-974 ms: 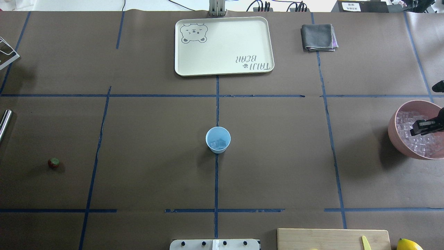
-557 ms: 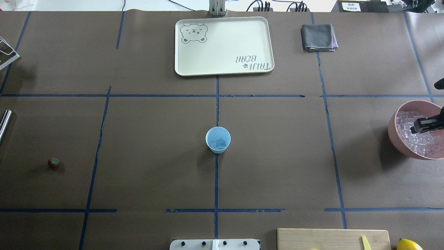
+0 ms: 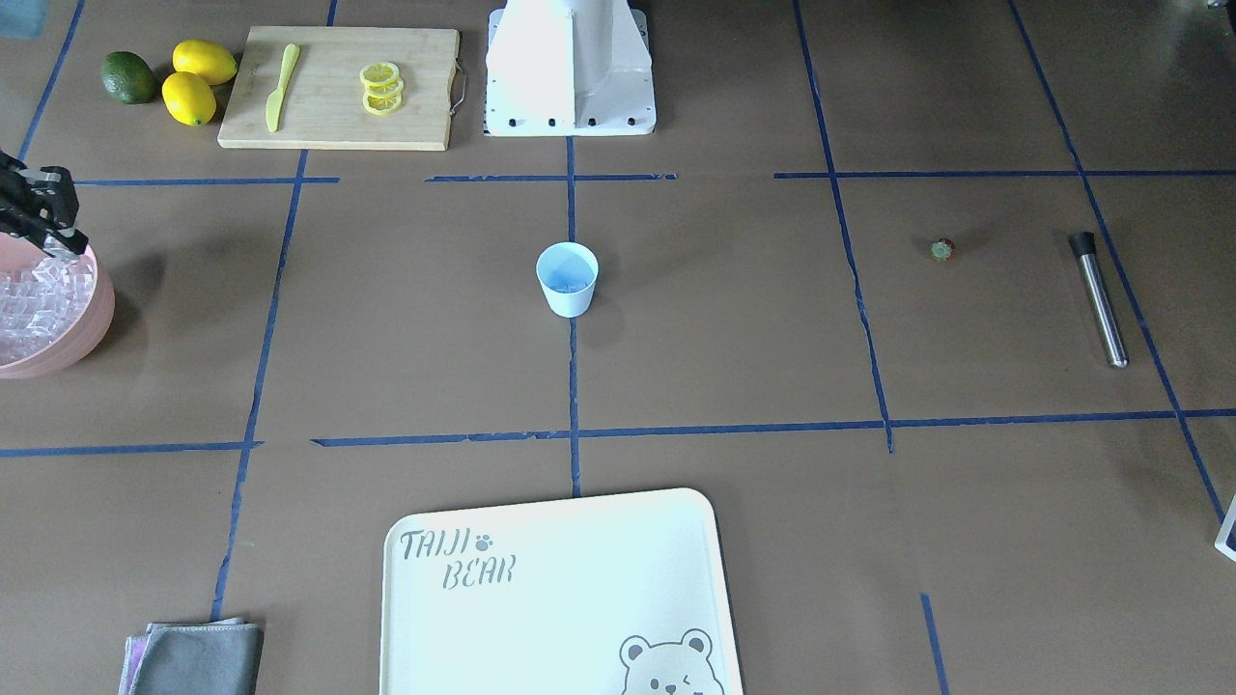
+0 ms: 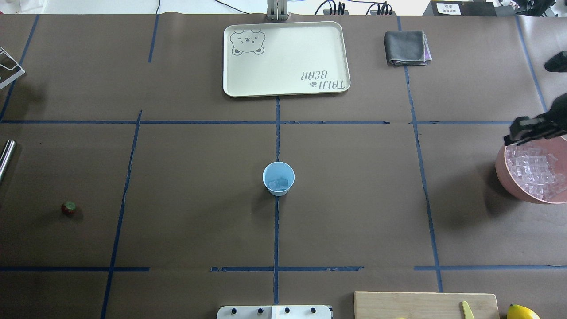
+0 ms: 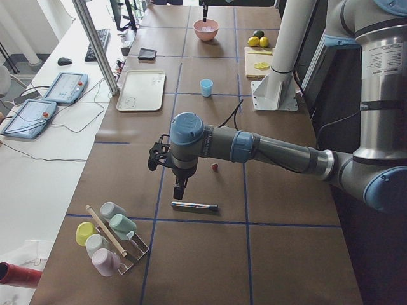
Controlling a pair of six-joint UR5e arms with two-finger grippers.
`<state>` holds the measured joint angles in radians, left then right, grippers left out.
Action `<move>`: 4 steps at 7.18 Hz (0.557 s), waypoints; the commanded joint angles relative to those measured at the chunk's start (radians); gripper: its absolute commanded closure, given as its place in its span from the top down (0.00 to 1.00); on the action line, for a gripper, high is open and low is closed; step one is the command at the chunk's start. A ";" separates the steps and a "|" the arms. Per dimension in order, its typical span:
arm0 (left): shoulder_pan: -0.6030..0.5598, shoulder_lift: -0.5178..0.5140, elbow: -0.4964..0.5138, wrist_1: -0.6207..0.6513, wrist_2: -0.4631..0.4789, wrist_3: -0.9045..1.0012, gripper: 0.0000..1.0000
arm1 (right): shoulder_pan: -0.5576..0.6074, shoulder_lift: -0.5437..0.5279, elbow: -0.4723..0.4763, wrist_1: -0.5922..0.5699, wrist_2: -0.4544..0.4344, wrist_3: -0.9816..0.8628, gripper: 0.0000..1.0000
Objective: Mash ice and strawberries in cup
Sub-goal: 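Carry the ice cube with the right gripper over the cup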
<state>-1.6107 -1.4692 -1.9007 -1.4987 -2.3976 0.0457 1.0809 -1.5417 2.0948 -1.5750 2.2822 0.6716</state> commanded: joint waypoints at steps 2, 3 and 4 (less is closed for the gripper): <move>0.000 0.001 0.006 0.000 0.000 0.000 1.00 | -0.374 0.496 -0.045 -0.272 -0.187 0.448 0.00; 0.002 0.001 0.012 0.000 0.000 0.000 1.00 | -0.469 0.603 -0.105 -0.272 -0.266 0.553 0.00; 0.002 0.001 0.015 0.000 0.002 0.000 1.00 | -0.543 0.692 -0.186 -0.270 -0.347 0.615 0.00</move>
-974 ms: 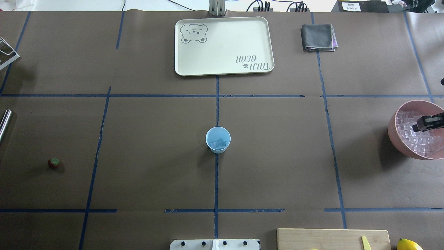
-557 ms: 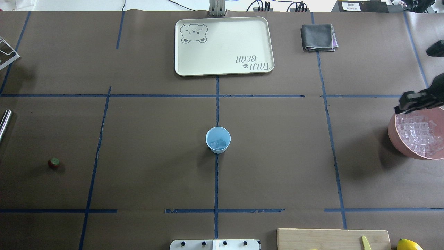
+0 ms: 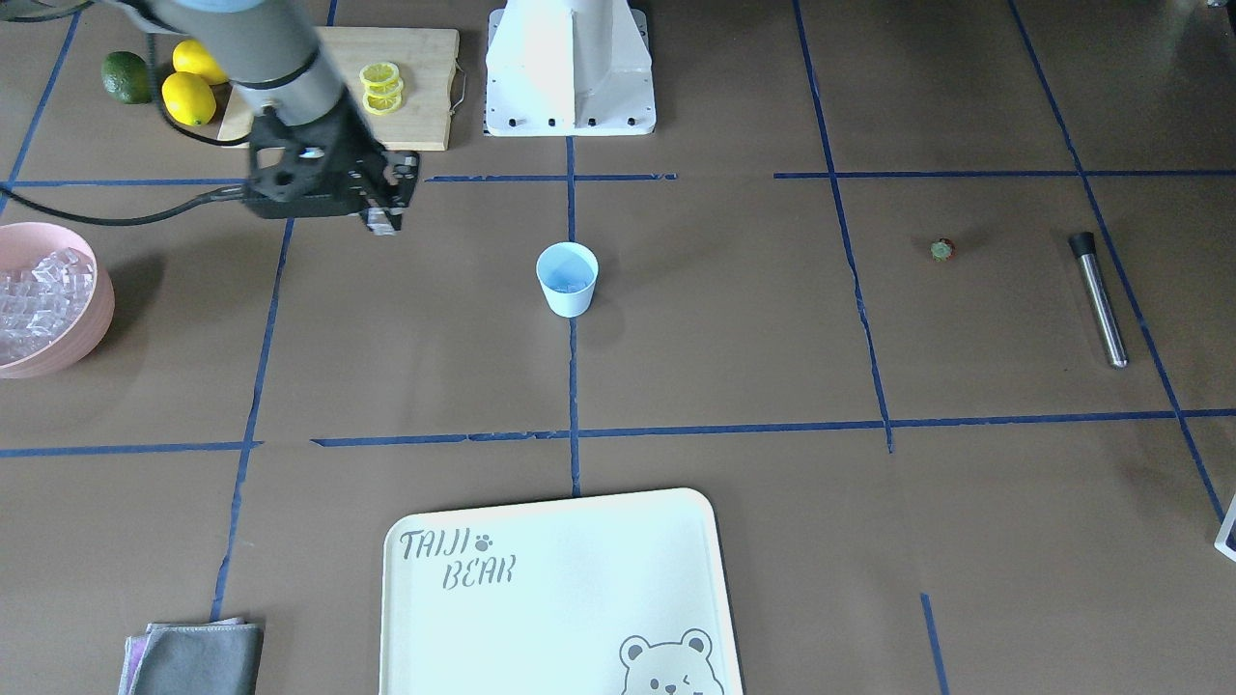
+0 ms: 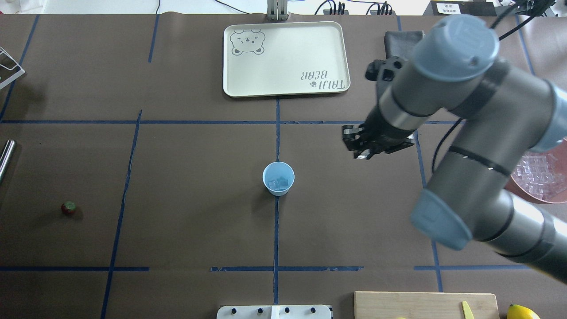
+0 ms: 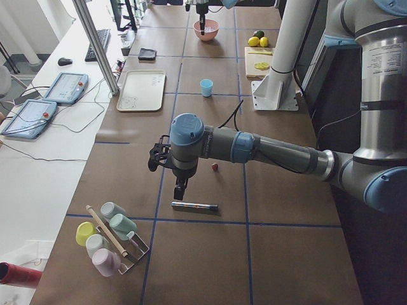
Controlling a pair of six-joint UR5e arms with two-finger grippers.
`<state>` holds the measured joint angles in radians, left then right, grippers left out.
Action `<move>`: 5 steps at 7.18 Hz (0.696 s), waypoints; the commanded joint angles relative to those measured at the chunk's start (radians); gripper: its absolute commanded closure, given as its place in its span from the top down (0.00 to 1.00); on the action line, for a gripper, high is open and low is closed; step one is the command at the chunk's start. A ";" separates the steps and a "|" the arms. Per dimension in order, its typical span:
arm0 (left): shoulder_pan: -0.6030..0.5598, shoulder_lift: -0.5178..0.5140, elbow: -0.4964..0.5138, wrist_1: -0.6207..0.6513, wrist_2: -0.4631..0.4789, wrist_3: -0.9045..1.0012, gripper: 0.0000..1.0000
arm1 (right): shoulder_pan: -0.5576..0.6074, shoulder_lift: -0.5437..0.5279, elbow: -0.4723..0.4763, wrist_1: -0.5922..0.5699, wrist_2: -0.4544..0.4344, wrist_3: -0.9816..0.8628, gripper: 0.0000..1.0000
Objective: Mash ice and strawberries in cup
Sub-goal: 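Carry the ice cube with the right gripper over the cup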
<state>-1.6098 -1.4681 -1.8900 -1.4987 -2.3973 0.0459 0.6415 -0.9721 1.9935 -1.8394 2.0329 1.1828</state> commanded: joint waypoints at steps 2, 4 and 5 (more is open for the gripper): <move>0.001 0.000 0.009 0.000 0.001 0.000 1.00 | -0.170 0.225 -0.244 0.000 -0.161 0.129 0.00; 0.001 0.000 0.009 0.000 0.001 0.000 1.00 | -0.189 0.258 -0.309 0.005 -0.187 0.129 0.01; 0.001 0.000 0.009 0.000 0.001 0.000 1.00 | -0.189 0.294 -0.367 0.006 -0.188 0.129 0.02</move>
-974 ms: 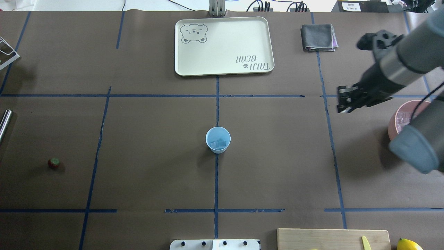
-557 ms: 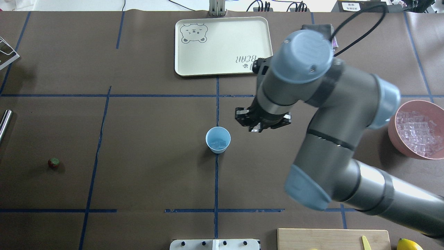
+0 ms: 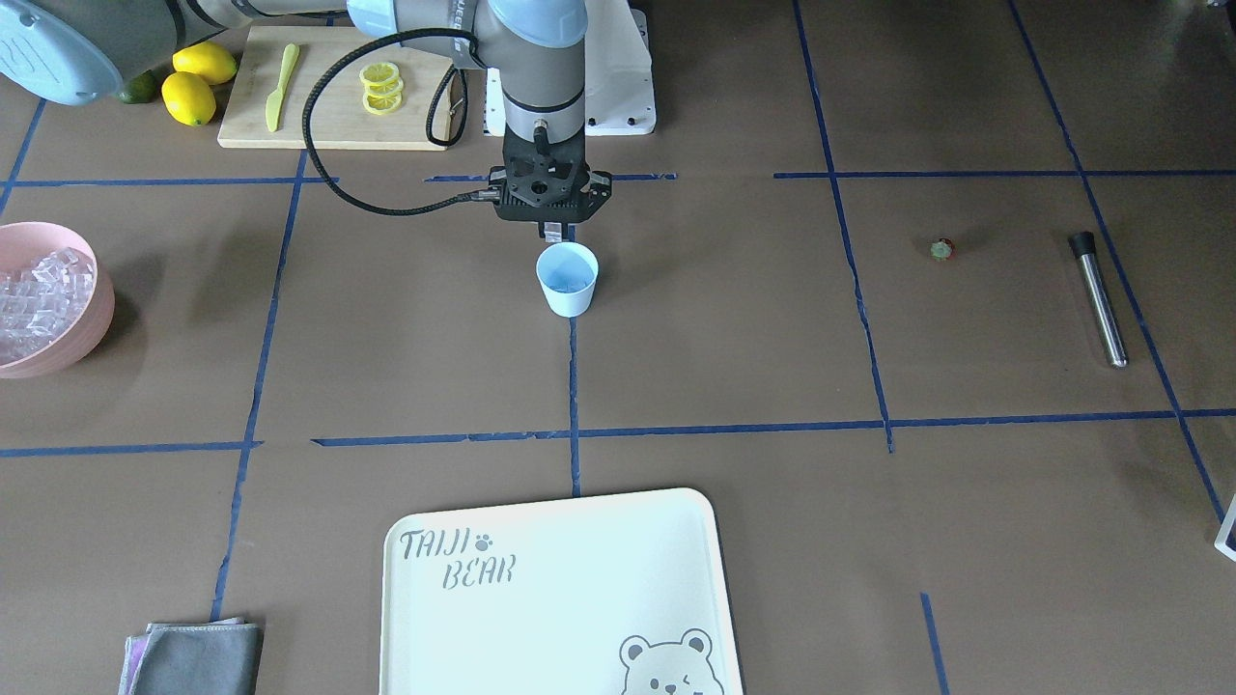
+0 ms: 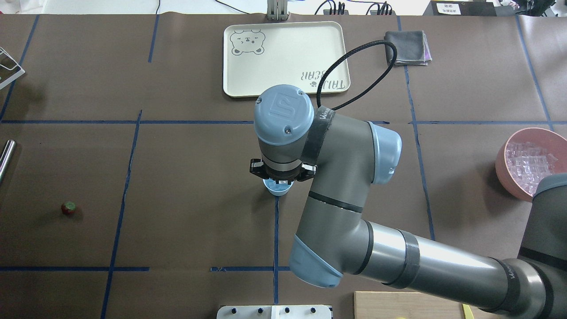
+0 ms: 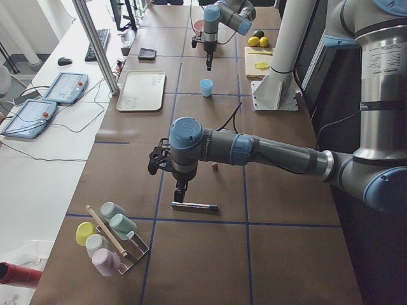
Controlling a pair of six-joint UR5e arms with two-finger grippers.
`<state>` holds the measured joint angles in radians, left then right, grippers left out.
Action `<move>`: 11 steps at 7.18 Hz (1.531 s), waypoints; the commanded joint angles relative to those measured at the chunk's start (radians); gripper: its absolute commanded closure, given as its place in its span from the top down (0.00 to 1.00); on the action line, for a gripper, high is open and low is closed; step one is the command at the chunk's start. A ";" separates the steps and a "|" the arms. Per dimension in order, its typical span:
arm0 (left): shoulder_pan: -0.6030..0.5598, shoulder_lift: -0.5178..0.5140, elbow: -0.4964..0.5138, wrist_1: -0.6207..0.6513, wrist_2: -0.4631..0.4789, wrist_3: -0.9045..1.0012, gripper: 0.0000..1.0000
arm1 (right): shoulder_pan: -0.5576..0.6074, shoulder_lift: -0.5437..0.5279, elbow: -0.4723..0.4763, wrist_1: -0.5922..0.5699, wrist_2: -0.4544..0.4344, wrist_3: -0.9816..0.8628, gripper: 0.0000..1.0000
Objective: Mash ice and strawberries in cup
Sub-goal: 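Open the right gripper to drop the ice cube into the cup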
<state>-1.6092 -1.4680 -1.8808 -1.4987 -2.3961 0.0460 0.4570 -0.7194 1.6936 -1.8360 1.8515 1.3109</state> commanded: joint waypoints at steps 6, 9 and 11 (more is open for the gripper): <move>0.000 -0.001 0.002 0.000 0.000 0.000 1.00 | -0.003 0.043 -0.094 0.032 -0.020 -0.001 0.81; 0.000 0.000 0.002 0.000 0.000 0.000 1.00 | -0.003 0.046 -0.091 0.032 -0.020 0.004 0.98; 0.000 -0.001 0.002 0.000 0.000 0.000 1.00 | -0.003 0.046 -0.088 0.030 -0.020 0.004 0.98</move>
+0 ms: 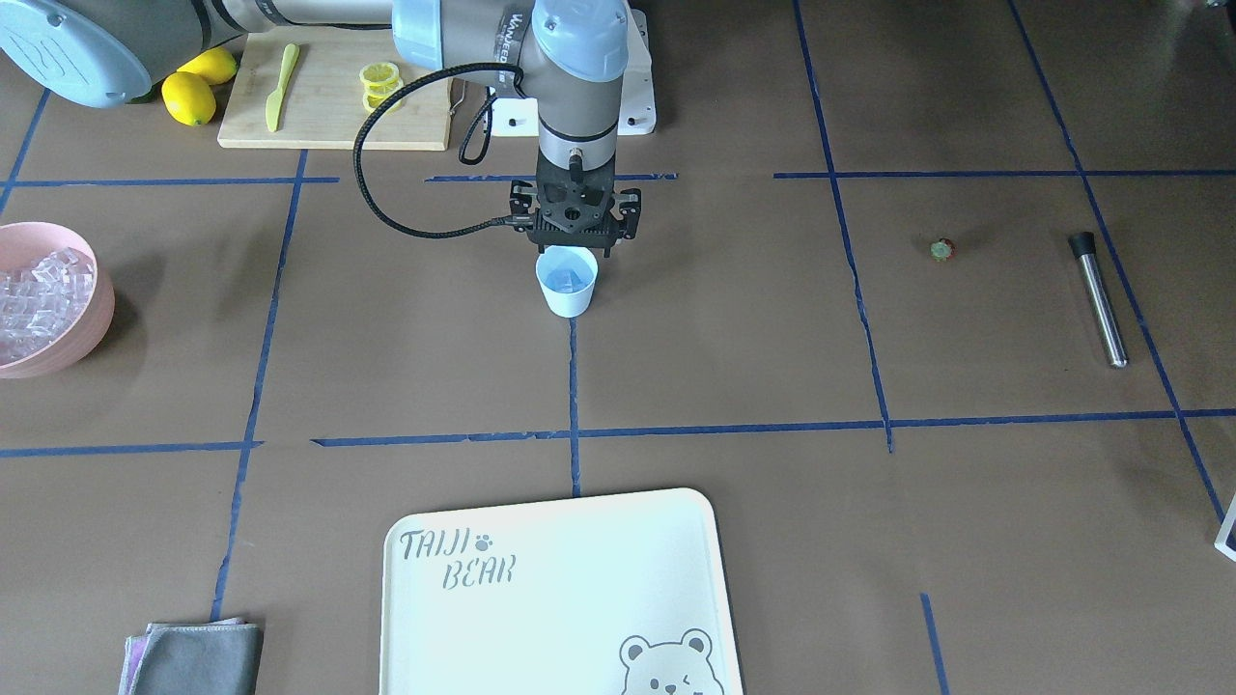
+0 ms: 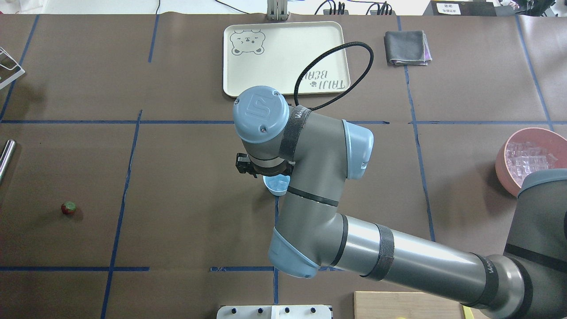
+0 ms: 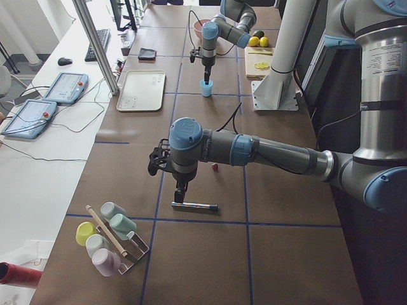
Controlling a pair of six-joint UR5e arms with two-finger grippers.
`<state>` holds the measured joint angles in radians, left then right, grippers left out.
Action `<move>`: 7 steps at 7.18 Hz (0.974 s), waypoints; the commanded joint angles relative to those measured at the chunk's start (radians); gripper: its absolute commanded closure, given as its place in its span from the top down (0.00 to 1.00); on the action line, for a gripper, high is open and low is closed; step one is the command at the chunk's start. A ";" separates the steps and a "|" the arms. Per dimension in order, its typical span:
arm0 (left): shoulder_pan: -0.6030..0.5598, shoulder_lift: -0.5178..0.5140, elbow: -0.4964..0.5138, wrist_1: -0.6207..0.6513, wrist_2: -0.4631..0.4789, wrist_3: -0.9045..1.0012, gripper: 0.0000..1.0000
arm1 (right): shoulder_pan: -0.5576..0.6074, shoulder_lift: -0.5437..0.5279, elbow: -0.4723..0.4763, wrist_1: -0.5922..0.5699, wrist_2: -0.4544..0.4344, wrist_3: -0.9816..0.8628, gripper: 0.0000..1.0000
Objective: Mash ice and strawberries in cup
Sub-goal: 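Move the right gripper back beside the pink bowl while the left gripper reaches the strawberry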
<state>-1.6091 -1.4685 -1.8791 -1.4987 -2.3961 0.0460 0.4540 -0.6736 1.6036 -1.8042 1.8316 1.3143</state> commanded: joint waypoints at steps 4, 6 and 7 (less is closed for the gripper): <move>0.002 -0.006 -0.005 0.015 -0.003 0.001 1.00 | 0.044 -0.032 0.151 -0.070 0.006 0.000 0.99; 0.002 -0.003 -0.002 0.014 -0.002 0.002 1.00 | 0.069 -0.104 0.356 -0.148 0.003 0.000 0.99; 0.002 -0.006 -0.003 0.014 -0.002 0.002 1.00 | 0.104 -0.115 0.436 -0.224 0.006 -0.001 0.99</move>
<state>-1.6077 -1.4730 -1.8818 -1.4845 -2.3978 0.0474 0.5264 -0.7637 1.9322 -1.9538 1.8364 1.3143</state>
